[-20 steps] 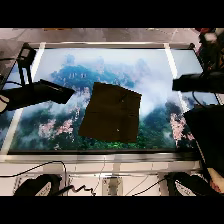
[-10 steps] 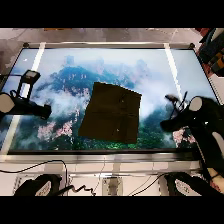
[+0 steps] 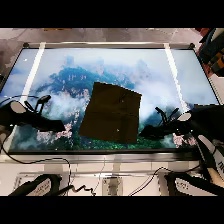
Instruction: Fold the clothes and pants, and hang the long-sleeved shirts on hangers.
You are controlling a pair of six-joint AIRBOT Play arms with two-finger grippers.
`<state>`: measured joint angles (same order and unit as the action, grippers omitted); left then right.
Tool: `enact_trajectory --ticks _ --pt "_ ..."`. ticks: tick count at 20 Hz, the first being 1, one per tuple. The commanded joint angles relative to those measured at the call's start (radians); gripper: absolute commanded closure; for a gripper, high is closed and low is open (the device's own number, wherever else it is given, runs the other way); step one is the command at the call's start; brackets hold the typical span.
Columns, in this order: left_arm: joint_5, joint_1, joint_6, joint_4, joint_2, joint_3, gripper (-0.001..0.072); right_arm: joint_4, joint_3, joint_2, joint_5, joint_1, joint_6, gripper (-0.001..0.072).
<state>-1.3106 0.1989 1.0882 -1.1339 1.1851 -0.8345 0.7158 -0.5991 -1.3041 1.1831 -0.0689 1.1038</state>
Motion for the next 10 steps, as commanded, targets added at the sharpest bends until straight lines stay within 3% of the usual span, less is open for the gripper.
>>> enact_trajectory --ticks 1,9,10 --pt "-0.011 0.015 -0.054 0.207 0.125 0.023 0.0089 -0.066 0.013 -0.09 -0.015 0.01 0.007 0.0197" --pt "0.05 0.014 -0.104 0.313 0.306 0.024 0.0088 -0.179 0.013 -0.22 -0.034 0.085 -0.027 0.0256" --pt "0.059 0.013 -0.127 0.344 0.317 0.024 0.0088 -0.216 0.013 -0.219 -0.053 0.1 -0.067 0.0315"
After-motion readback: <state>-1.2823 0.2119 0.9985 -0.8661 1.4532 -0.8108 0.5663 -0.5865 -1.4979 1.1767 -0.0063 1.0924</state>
